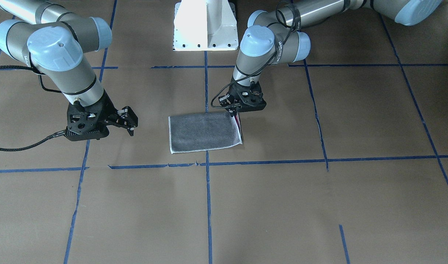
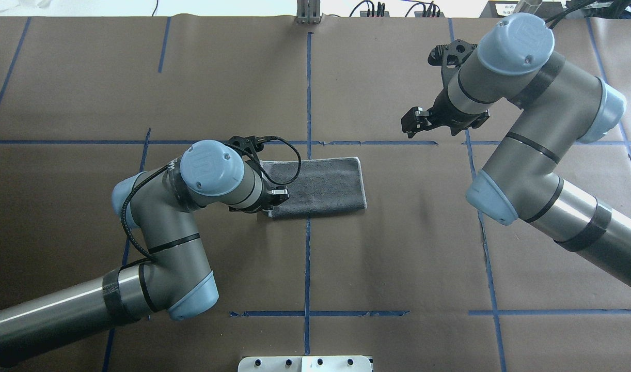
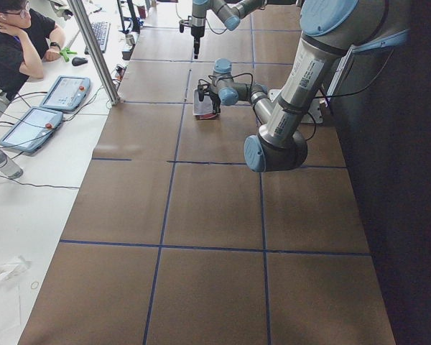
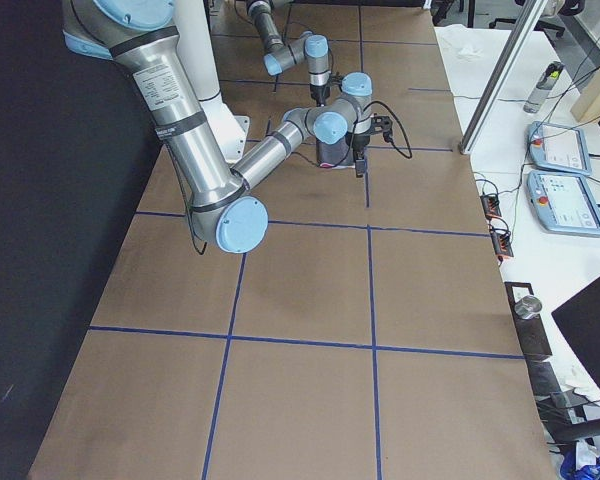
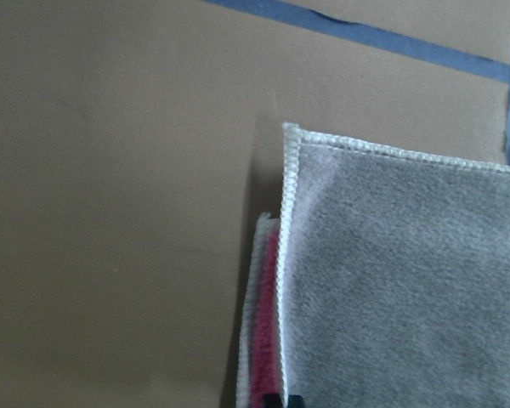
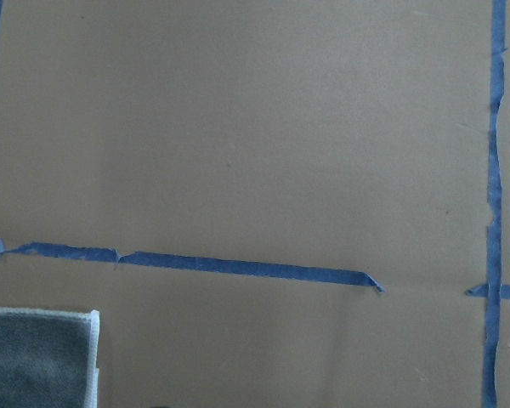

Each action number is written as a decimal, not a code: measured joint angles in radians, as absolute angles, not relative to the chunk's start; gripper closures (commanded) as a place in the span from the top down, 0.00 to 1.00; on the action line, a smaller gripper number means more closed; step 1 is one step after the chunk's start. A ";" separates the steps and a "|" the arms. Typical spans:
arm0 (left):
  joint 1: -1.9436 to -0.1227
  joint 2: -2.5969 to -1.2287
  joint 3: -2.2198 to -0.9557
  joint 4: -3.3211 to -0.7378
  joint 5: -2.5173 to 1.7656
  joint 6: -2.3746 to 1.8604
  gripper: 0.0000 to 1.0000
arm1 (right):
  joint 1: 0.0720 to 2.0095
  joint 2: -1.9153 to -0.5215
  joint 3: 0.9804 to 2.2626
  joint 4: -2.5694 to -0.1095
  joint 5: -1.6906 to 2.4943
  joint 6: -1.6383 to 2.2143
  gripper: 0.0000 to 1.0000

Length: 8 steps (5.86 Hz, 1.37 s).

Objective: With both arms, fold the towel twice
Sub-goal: 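Grasp the end of the folded towel nearest the left gripper, then lift and fold the held end over toward the other end with the left gripper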

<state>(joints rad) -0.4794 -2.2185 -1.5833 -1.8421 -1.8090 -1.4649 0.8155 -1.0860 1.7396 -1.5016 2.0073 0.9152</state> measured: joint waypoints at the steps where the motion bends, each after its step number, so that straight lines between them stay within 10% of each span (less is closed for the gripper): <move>1: -0.479 -2.264 -1.579 -1.794 -1.805 -1.465 0.00 | 0.824 -1.092 1.740 -1.500 2.014 0.901 1.00; 8: -0.421 -2.679 -1.183 -1.728 -1.693 -1.450 0.00 | 0.948 -1.233 1.766 -1.491 2.085 0.716 1.00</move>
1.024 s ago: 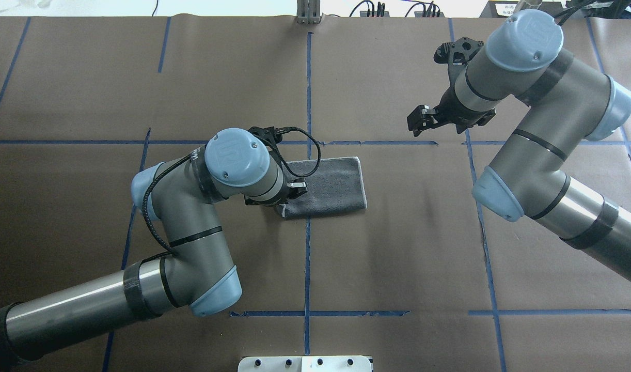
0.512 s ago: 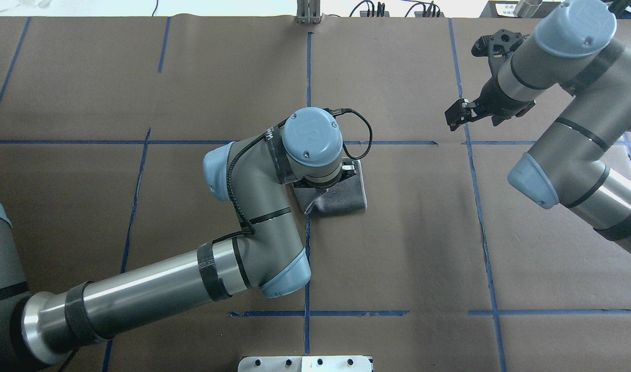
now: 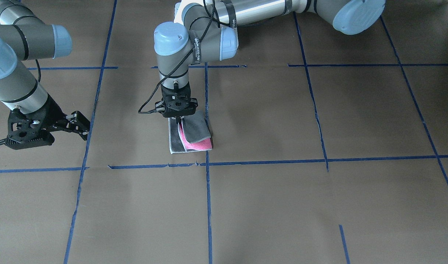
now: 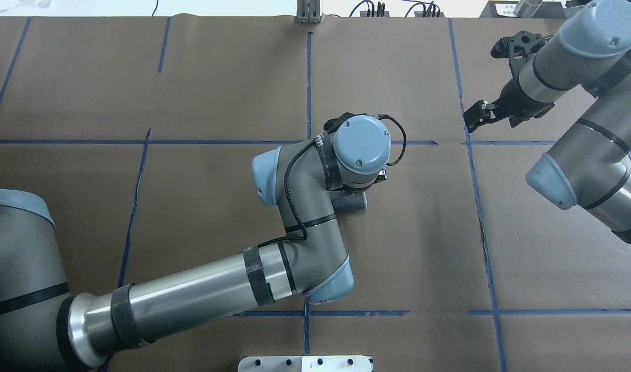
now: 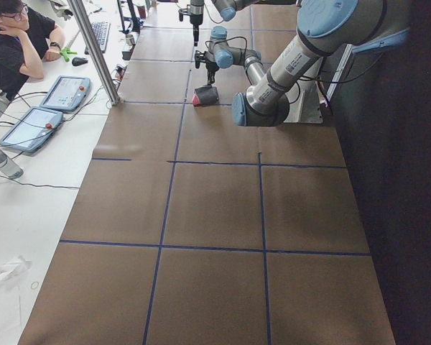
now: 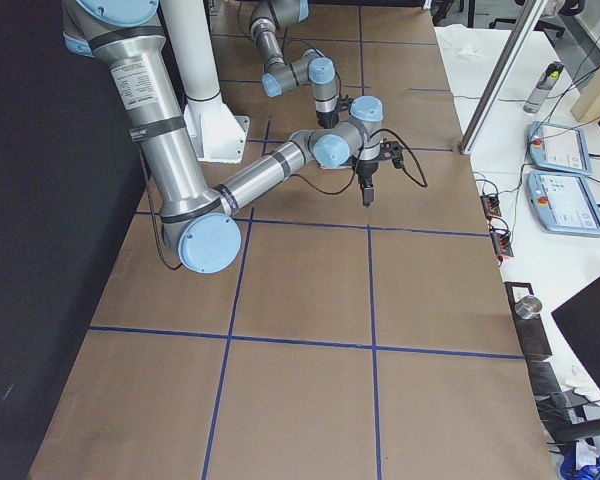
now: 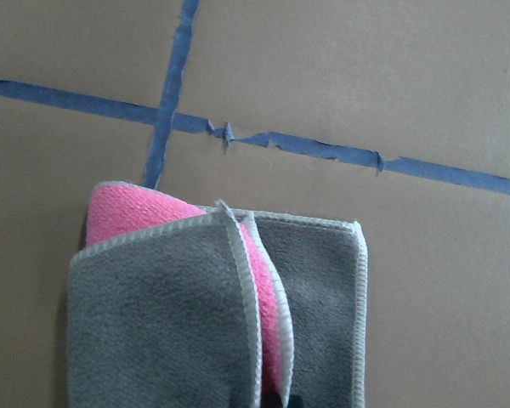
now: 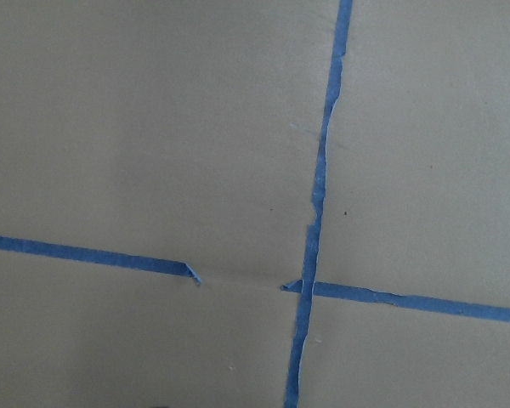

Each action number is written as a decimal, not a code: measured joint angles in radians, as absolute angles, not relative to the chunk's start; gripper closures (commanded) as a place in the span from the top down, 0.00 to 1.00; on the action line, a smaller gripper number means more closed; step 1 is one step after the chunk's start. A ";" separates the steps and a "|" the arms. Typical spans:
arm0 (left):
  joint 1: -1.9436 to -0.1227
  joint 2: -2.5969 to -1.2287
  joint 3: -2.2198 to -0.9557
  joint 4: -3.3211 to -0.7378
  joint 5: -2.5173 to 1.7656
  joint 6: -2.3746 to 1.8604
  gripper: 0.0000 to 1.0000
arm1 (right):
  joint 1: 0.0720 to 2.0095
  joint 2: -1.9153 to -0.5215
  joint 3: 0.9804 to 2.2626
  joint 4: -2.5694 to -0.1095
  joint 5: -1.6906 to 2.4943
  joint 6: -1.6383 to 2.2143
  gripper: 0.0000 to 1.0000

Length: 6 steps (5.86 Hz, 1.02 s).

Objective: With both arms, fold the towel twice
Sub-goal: 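Lift and fold the held end over toward the other end with the left gripper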

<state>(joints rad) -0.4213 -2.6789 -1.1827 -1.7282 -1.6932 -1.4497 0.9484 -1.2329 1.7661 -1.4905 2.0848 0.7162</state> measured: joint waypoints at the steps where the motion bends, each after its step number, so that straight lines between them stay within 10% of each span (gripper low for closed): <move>1: -0.401 -2.700 -1.166 -1.730 -1.674 -1.445 0.04 | 0.949 -1.238 1.770 -1.489 2.086 0.716 1.00; 2: -0.386 -2.709 -1.159 -1.731 -1.660 -1.440 0.99 | 0.949 -1.241 1.772 -1.487 2.086 0.716 1.00; 6: -0.451 -2.703 -1.206 -1.688 -1.760 -1.288 1.00 | 0.969 -1.236 1.774 -1.486 2.117 0.714 1.00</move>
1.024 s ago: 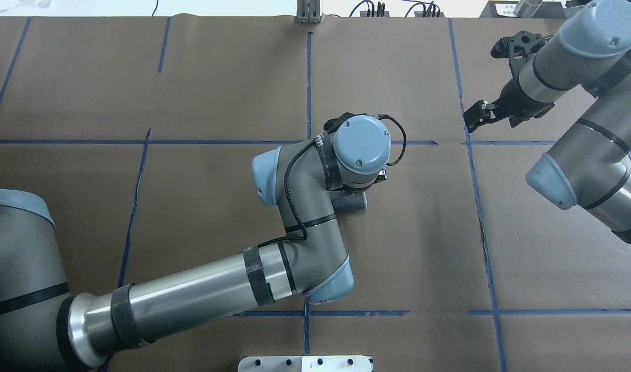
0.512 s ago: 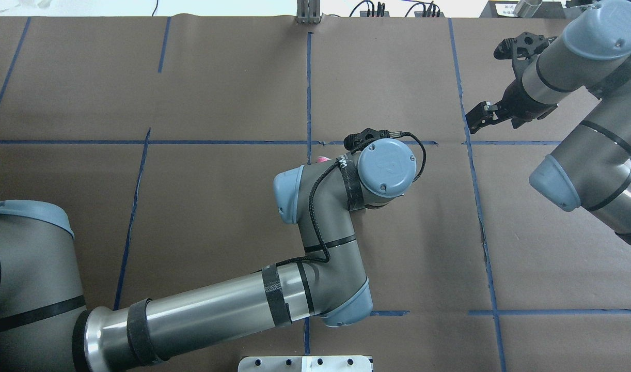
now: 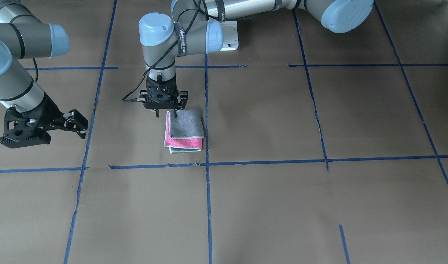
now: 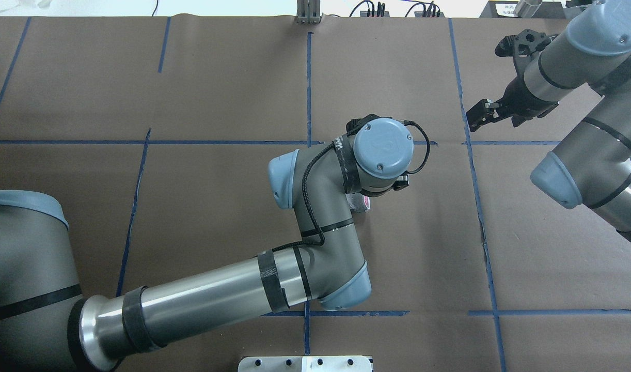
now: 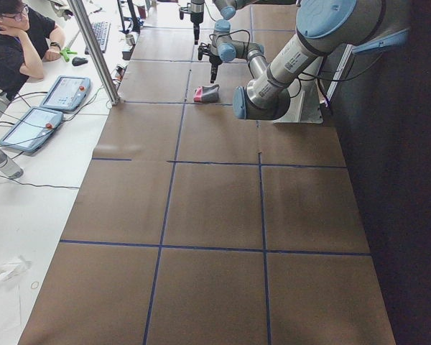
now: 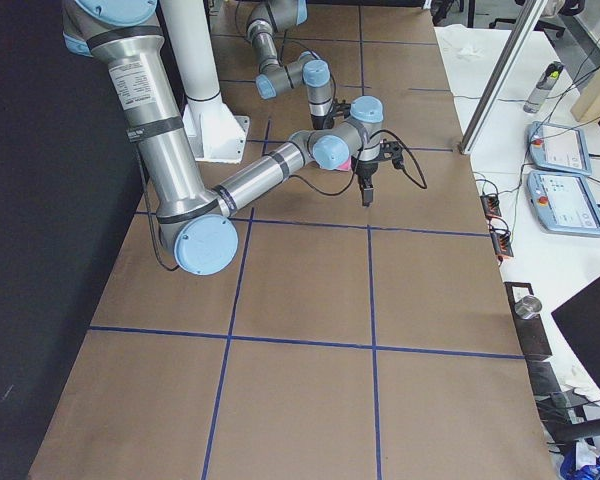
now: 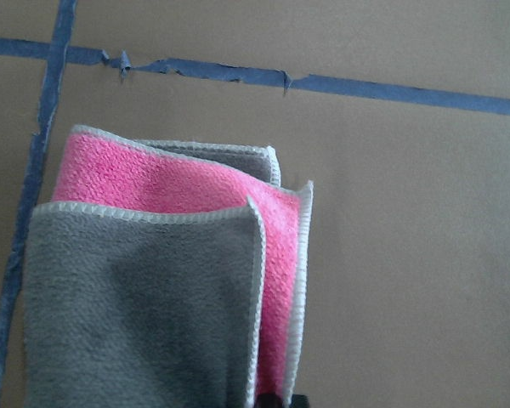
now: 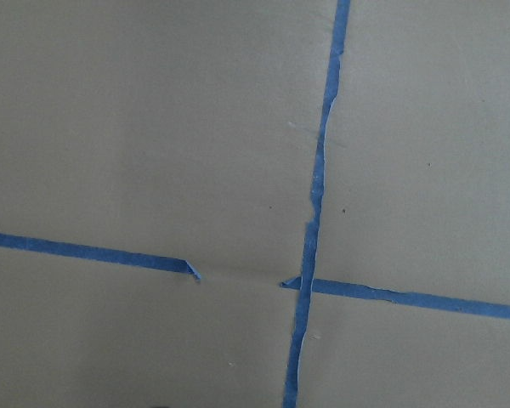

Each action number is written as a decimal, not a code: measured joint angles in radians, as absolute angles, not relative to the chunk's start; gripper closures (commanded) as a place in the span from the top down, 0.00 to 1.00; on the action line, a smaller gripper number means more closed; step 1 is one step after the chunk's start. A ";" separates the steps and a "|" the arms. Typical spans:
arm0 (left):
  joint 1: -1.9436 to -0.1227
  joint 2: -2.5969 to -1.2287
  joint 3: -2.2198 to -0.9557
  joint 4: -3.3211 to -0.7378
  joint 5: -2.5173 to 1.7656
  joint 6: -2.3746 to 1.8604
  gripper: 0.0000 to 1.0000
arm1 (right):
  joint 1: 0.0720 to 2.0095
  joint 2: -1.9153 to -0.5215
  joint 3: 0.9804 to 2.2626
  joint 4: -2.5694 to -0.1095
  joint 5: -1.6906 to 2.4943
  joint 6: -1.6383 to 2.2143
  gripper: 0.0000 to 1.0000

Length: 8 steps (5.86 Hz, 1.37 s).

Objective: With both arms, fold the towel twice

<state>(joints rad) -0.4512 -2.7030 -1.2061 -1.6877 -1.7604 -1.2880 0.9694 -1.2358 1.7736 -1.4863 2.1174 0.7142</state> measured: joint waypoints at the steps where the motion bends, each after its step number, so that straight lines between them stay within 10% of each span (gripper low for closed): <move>1: -0.506 -2.645 -1.305 -1.615 -1.845 -1.205 1.00 | 0.987 -1.236 1.778 -1.488 2.139 0.710 1.00; 5: -0.776 -2.095 -1.858 -1.424 -2.035 -0.643 1.00 | 1.166 -1.413 1.807 -1.494 2.222 0.363 1.00; 8: -1.136 -1.750 -1.902 -1.427 -2.275 -0.128 1.00 | 1.379 -1.654 1.808 -1.491 2.248 0.027 1.00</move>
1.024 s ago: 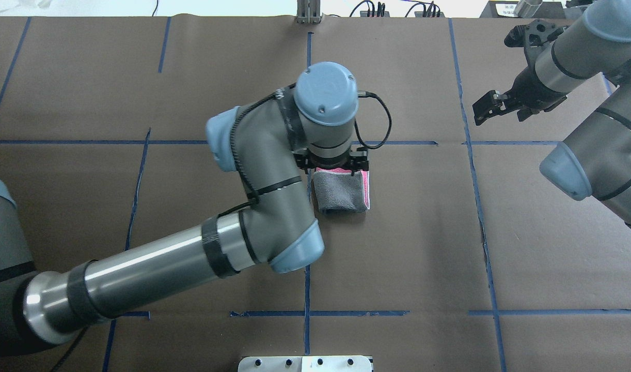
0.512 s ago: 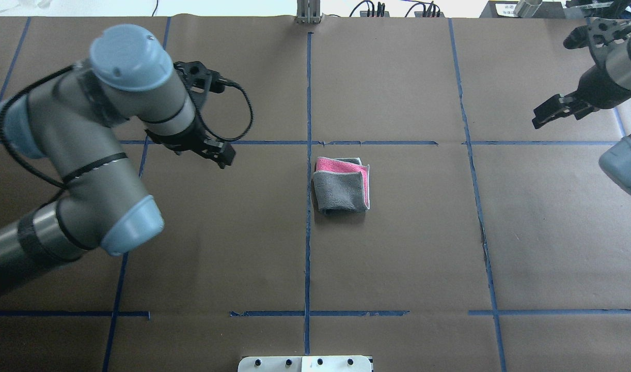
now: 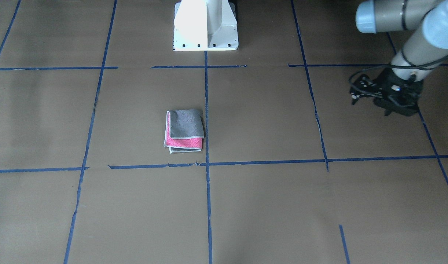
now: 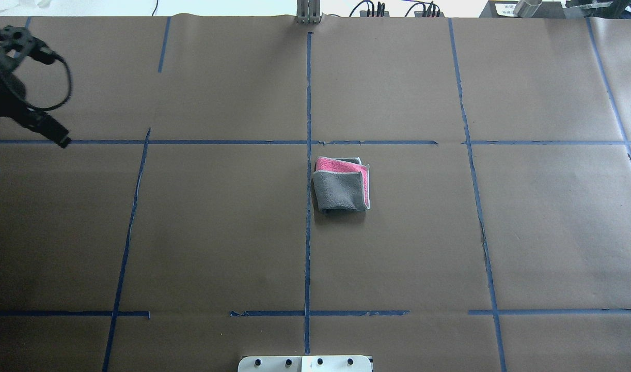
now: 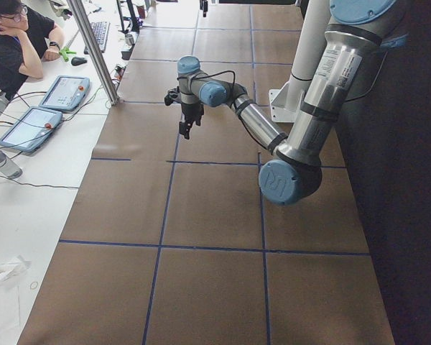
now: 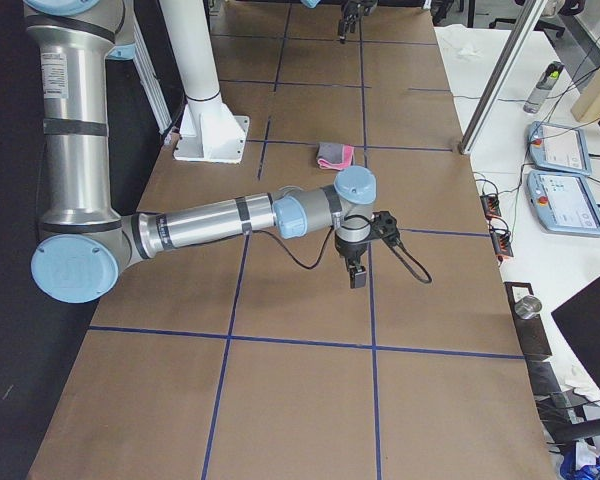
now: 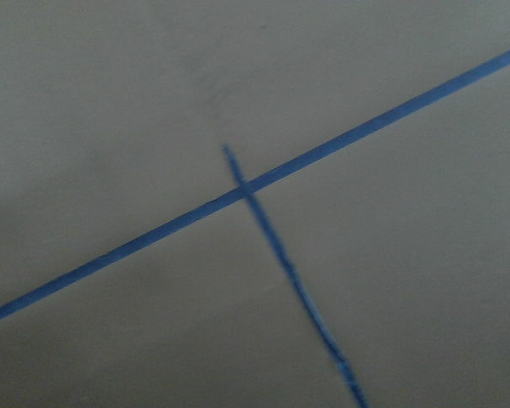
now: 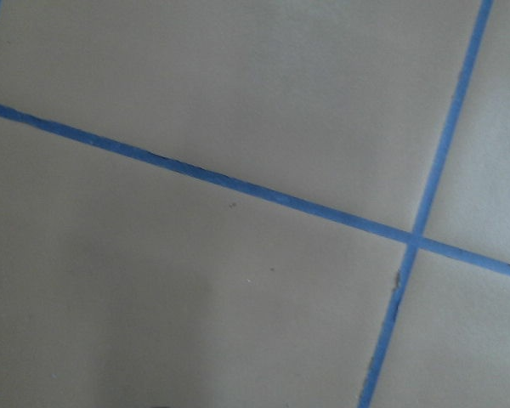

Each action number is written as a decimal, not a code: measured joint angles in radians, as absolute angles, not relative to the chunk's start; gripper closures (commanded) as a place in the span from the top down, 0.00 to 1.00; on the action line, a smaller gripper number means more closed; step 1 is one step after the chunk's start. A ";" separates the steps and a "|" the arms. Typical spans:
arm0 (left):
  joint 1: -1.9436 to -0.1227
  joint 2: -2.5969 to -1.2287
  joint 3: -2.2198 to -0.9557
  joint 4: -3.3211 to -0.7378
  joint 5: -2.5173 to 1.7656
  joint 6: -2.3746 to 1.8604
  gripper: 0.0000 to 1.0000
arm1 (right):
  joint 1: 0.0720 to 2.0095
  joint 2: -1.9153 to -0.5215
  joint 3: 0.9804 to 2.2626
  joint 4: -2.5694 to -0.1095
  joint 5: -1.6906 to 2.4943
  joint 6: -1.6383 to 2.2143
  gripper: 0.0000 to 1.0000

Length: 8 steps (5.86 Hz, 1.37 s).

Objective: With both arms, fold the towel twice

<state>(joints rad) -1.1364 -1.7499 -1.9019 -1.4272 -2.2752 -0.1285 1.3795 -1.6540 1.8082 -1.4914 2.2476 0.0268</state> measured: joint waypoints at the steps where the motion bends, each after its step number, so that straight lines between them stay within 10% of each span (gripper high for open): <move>1: -1.235 -1.642 -1.877 -1.430 -2.356 -0.053 1.00 | 1.420 -1.725 1.801 -1.488 2.242 -0.004 1.00; 8: -1.538 -1.454 -1.670 -1.456 -2.297 0.167 1.00 | 1.519 -1.787 1.688 -1.489 2.261 -0.011 1.00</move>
<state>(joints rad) -1.5380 -1.4539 -1.6698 -1.4564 -2.2967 0.1671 1.5192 -1.7871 1.6878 -1.4887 2.2608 -0.0108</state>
